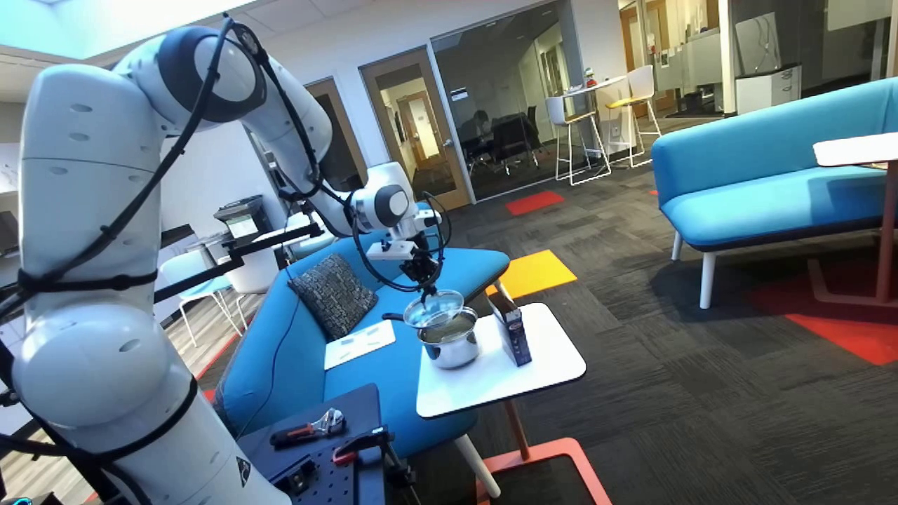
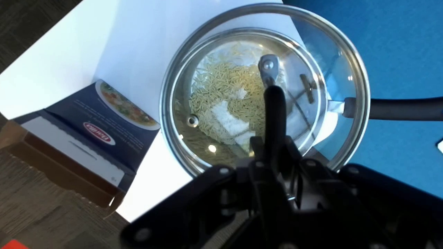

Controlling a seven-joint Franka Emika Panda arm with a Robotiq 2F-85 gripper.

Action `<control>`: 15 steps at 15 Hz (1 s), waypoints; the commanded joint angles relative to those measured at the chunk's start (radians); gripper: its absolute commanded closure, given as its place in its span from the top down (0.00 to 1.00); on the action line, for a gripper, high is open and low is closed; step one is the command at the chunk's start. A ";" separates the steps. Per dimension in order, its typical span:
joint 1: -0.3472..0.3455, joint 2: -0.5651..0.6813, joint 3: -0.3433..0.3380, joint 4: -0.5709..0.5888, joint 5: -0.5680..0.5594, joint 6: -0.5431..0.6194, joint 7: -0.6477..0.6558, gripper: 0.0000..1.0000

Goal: Pour some of the contents of the blue box into the silver pot and close the pot with the glass lid

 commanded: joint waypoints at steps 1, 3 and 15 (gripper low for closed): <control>-0.002 0.032 -0.004 0.081 -0.026 -0.063 -0.022 0.04; -0.004 0.062 -0.004 0.119 -0.026 -0.090 -0.033 0.04; -0.006 0.222 -0.002 0.268 -0.006 -0.138 -0.080 0.04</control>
